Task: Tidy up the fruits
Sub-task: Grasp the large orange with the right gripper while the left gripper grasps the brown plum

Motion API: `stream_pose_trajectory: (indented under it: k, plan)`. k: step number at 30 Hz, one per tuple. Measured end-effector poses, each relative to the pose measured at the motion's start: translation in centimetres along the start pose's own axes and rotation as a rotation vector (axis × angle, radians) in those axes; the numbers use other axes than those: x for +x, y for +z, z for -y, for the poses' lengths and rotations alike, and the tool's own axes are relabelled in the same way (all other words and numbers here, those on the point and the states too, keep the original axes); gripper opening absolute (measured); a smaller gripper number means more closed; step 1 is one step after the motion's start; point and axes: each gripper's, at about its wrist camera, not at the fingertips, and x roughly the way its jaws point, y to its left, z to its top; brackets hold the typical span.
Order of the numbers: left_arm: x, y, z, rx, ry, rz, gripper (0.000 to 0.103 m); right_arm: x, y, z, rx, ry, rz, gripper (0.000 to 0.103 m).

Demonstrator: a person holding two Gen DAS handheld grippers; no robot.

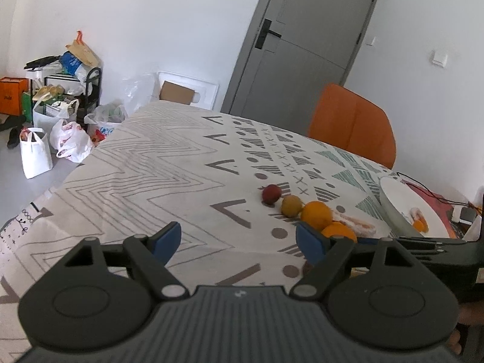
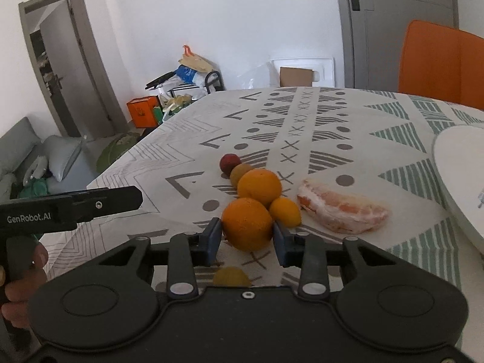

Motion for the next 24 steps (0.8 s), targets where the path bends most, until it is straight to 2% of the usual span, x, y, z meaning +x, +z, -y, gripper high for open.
stream_pose_trajectory:
  k: [14, 20, 23, 24]
  plan:
    - [1.9, -1.1, 3.8, 0.057, -0.102, -0.058, 0.056, -3.1, -0.5, 2.9, 0.062, -0.048, 0.05, 0.034]
    - [3.3, -2.0, 4.3, 0.038, -0.122, -0.141, 0.035, -3.9, -0.8, 3.9, 0.077, -0.06, 0.067, 0.034]
    - [3.3, -2.4, 4.4, 0.054, -0.111, -0.132, 0.03, -4.1, -0.9, 4.4, 0.089, -0.067, 0.074, 0.035]
    - [3.3, -2.4, 4.4, 0.053, -0.11, -0.134, 0.022, -4.1, -0.9, 4.5, 0.093, -0.069, 0.076, 0.035]
